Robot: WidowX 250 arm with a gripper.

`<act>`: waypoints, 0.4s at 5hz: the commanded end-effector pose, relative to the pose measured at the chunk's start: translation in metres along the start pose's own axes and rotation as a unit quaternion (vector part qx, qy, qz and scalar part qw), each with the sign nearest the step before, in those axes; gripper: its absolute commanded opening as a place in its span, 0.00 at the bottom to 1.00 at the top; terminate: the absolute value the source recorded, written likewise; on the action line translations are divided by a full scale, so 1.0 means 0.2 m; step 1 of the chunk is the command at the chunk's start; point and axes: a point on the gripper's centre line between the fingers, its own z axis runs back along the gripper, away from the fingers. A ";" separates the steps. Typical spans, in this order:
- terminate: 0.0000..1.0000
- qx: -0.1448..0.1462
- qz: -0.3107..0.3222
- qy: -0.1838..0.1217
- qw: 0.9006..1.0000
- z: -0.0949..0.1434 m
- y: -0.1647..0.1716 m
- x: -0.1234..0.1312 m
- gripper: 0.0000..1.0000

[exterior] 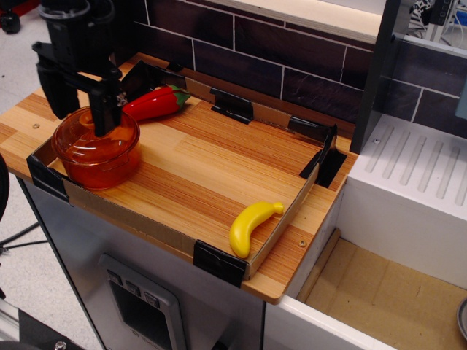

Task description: Take lid off pot

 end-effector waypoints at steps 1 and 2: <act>0.00 0.016 0.006 -0.010 1.000 -0.04 -0.01 0.04 1.00; 0.00 0.026 0.004 -0.001 1.000 -0.09 0.01 0.06 0.00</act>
